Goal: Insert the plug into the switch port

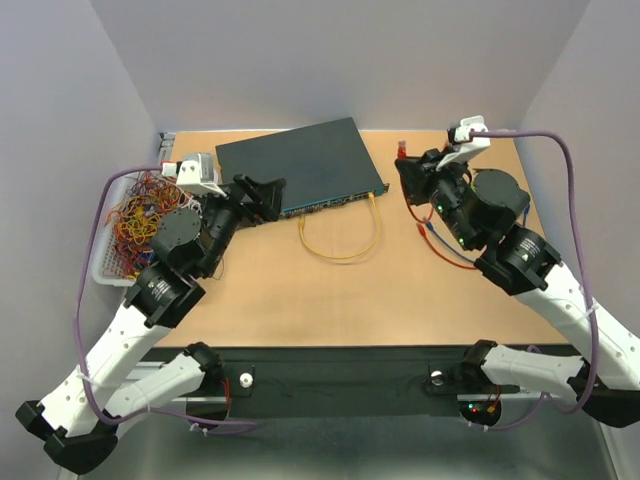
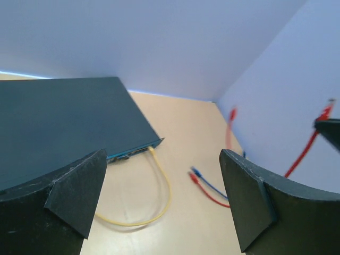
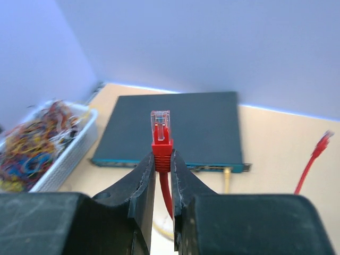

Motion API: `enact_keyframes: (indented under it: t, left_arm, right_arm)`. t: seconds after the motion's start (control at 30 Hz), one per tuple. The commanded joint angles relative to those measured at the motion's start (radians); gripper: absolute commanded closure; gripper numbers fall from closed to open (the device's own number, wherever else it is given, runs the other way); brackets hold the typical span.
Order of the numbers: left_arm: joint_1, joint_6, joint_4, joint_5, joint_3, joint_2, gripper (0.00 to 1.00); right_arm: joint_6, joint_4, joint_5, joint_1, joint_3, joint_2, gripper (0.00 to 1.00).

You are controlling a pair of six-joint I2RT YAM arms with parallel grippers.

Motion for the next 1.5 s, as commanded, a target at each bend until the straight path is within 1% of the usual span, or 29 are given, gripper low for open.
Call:
enact_keyframes:
  t: [0.0, 0.07, 0.1, 0.13, 0.17, 0.2, 0.23, 0.33, 0.43, 0.53, 0.57, 0.6, 0.67, 0.7, 0.83, 1.1, 1.3, 1.47]
  left_arm:
    - [0.001, 0.138, -0.079, -0.107, 0.016, -0.003, 0.01]
    - [0.004, 0.164, -0.102, -0.139, 0.013, 0.000, 0.01]
    - [0.008, 0.192, -0.116, -0.162, 0.007, 0.004, 0.01]
    - [0.010, 0.204, -0.122, -0.173, 0.002, 0.006, 0.01]
    - [0.013, 0.213, -0.122, -0.181, -0.007, 0.007, 0.01]
    - [0.022, 0.230, -0.120, -0.181, -0.013, 0.006, 0.01]
    - [0.027, 0.241, -0.114, -0.179, -0.021, 0.004, 0.01]
    - [0.050, 0.275, -0.088, -0.185, -0.058, 0.006, 0.01]
    - [0.088, 0.302, -0.080, -0.204, -0.076, 0.023, 0.01]
    - [0.131, 0.319, -0.059, -0.153, -0.099, 0.030, 0.01]
    - [0.168, 0.324, -0.051, -0.130, -0.107, 0.032, 0.01]
    - [0.183, 0.332, -0.032, -0.084, -0.122, 0.034, 0.01]
    - [0.232, 0.333, -0.016, -0.049, -0.137, 0.037, 0.01]
    - [0.246, 0.330, -0.013, -0.017, -0.151, 0.041, 0.01]
    - [0.275, 0.324, -0.010, 0.051, -0.161, 0.055, 0.02]
    - [0.279, 0.325, -0.008, 0.053, -0.177, 0.029, 0.02]
    - [0.280, 0.324, -0.011, 0.059, -0.180, 0.020, 0.02]
    - [0.280, 0.325, -0.013, 0.056, -0.185, 0.006, 0.02]
  right_arm:
    - [-0.084, 0.014, 0.179, -0.004, -0.081, 0.037, 0.99]
    - [-0.043, 0.014, 0.112, -0.047, -0.134, 0.055, 0.99]
    - [0.012, 0.014, -0.013, -0.127, -0.175, 0.083, 0.99]
    - [0.037, 0.015, -0.083, -0.175, -0.195, 0.107, 0.99]
    - [0.057, 0.018, -0.146, -0.261, -0.207, 0.129, 1.00]
    - [0.068, 0.024, -0.237, -0.294, -0.230, 0.153, 1.00]
    - [0.073, 0.041, -0.266, -0.314, -0.233, 0.211, 1.00]
    - [0.065, 0.075, -0.350, -0.351, -0.224, 0.309, 0.99]
    - [0.065, 0.104, -0.413, -0.361, -0.195, 0.373, 1.00]
    - [0.053, 0.113, -0.454, -0.371, -0.151, 0.468, 0.99]
    - [0.053, 0.112, -0.465, -0.374, -0.140, 0.491, 1.00]
    - [0.054, 0.112, -0.496, -0.380, -0.126, 0.543, 0.99]
    - [0.057, 0.112, -0.514, -0.383, -0.108, 0.587, 1.00]
    - [0.057, 0.112, -0.529, -0.384, -0.090, 0.635, 1.00]
    - [0.063, 0.112, -0.537, -0.391, -0.043, 0.737, 1.00]
    - [0.071, 0.110, -0.563, -0.400, 0.062, 0.882, 1.00]
    - [0.079, 0.107, -0.516, -0.398, 0.130, 0.948, 0.99]
    - [0.091, 0.072, -0.468, -0.400, 0.174, 0.992, 1.00]
